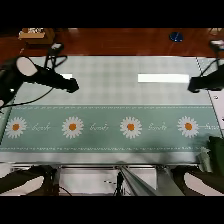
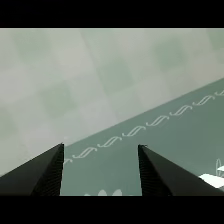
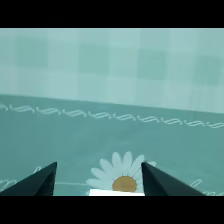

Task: Fold the shirts.

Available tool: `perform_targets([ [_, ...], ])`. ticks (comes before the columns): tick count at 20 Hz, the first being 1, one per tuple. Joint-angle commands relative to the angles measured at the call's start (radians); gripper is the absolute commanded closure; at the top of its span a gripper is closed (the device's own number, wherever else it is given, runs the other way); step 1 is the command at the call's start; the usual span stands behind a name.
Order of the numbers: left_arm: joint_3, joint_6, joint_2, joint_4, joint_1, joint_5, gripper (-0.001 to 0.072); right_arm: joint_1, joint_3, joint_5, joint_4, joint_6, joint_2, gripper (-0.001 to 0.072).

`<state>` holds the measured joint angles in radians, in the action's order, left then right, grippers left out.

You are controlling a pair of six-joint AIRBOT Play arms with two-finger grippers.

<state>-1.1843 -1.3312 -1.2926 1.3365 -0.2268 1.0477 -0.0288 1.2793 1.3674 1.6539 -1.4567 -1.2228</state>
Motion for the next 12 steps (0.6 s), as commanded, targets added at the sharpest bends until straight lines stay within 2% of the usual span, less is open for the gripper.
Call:
perform_targets([
  [1, -0.001, -0.103, -0.004, 0.16, -0.103, 0.051, 0.0153, 0.149, 0.005, 0.116, 0.054, -0.006, -0.086, 0.0121],
  [6, -0.001, -0.103, -0.005, 0.159, -0.108, 0.056, 0.0153, 0.167, 0.005, 0.182, 0.048, -0.007, -0.086, 0.0123],
  [12, -0.001, -0.103, -0.007, 0.159, -0.108, 0.056, 0.0153, 0.167, 0.005, 0.181, 0.05, -0.006, -0.086, 0.0123],
])
